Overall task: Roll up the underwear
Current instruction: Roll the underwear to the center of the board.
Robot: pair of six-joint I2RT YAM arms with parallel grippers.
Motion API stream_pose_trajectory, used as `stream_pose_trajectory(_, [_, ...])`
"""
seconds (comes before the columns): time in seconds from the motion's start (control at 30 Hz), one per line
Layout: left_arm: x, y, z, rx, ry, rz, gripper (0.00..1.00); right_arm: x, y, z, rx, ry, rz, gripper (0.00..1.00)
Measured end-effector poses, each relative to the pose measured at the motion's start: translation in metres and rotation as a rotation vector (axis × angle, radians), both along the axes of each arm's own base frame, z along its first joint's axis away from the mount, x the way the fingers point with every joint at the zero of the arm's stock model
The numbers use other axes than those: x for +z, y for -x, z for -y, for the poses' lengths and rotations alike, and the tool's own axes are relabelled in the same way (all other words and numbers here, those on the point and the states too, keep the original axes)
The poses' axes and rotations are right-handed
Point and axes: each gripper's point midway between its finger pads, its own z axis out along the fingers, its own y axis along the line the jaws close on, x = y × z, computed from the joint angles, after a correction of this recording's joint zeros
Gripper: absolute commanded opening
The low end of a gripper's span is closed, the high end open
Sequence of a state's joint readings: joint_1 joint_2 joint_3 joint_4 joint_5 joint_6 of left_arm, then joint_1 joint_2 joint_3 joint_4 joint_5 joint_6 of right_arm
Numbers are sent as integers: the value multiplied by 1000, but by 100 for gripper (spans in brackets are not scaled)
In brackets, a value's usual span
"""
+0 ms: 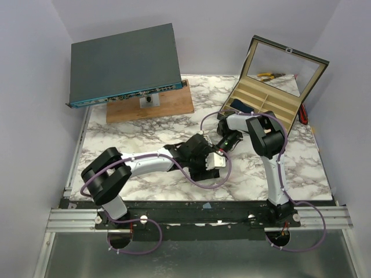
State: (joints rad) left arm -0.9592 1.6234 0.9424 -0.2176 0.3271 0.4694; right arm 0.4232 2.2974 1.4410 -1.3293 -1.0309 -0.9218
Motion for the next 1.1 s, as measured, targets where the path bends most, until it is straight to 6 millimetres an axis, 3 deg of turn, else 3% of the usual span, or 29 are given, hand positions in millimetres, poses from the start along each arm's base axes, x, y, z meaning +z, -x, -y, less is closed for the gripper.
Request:
stream_pose_trajectory(0.23, [-13,-4,6,-10,-30,13,64,0,1,0,2,-1,-2,1])
stream_pose_trajectory(0.43, [-18,-6,11,-14,-38,5,40,0,1,0,2,-2,-2,5])
stream_pose_trajectory(0.57, [-21,-3,12,-22,-46,-14,0,0,0,1,-4,1,-4,16])
stream_pose_trajectory(0.67, [-19,-2,14,-21,-45,-30,0,0,0,3,-14,13,-15,34])
stream_pose_trajectory(0.83, [-17,-5,21,-17,-24,-114,0,6,1,8,-21,49,-6,51])
stream_pose_trajectory(1.1, [-16,-9,28,-23,15,-241,0,13,-13,18,-43,107,87,55])
